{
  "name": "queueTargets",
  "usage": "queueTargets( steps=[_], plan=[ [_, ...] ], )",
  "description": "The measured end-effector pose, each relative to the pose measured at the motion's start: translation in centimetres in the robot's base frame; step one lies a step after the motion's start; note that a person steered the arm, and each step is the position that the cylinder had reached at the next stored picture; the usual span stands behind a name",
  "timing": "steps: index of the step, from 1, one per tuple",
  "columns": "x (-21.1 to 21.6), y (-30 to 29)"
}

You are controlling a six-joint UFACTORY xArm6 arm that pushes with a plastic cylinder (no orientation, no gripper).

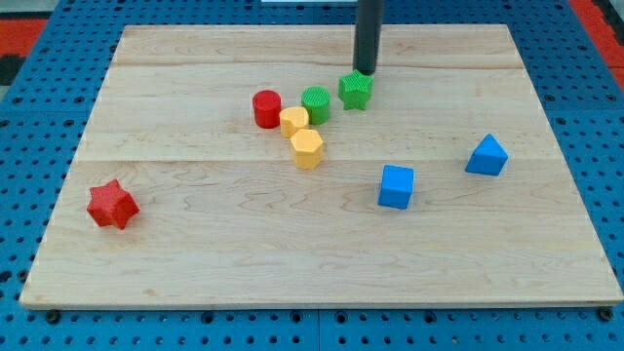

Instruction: Move the blue triangle into the green star

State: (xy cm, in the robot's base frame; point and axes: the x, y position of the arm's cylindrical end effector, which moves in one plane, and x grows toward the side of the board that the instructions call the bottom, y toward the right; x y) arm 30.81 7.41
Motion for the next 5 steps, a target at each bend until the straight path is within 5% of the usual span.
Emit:
queueTargets(
  steps=[2, 3, 4, 5],
  plan=[
    [6.2, 0.5],
    [3.2, 7.5],
    [5.8, 17.6],
    [13.7, 19.1]
  ],
)
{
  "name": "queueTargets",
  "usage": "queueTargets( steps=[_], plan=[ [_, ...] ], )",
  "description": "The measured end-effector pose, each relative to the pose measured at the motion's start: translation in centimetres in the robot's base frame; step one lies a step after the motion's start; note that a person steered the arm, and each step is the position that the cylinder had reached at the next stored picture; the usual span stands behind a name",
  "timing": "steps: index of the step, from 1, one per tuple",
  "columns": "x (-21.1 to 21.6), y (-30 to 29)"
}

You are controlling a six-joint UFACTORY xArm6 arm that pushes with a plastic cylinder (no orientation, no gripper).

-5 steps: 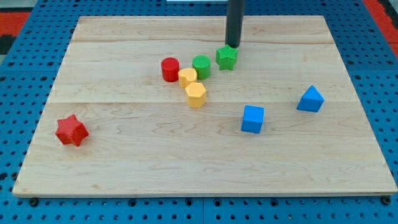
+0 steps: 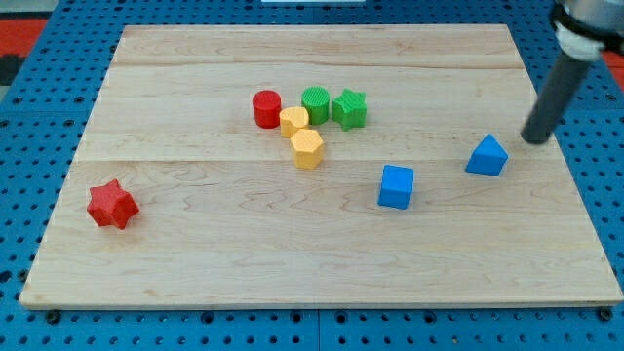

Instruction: Move the blue triangle into the green star

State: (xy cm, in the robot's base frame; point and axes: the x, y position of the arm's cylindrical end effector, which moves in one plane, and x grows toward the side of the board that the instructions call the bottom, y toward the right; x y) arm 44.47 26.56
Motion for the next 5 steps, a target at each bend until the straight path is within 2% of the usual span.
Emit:
queueTargets(
  steps=[1, 2, 4, 5],
  plan=[
    [2.4, -3.5],
    [1.1, -12.2],
    [0.2, -5.1],
    [-1.6, -10.3]
  ],
)
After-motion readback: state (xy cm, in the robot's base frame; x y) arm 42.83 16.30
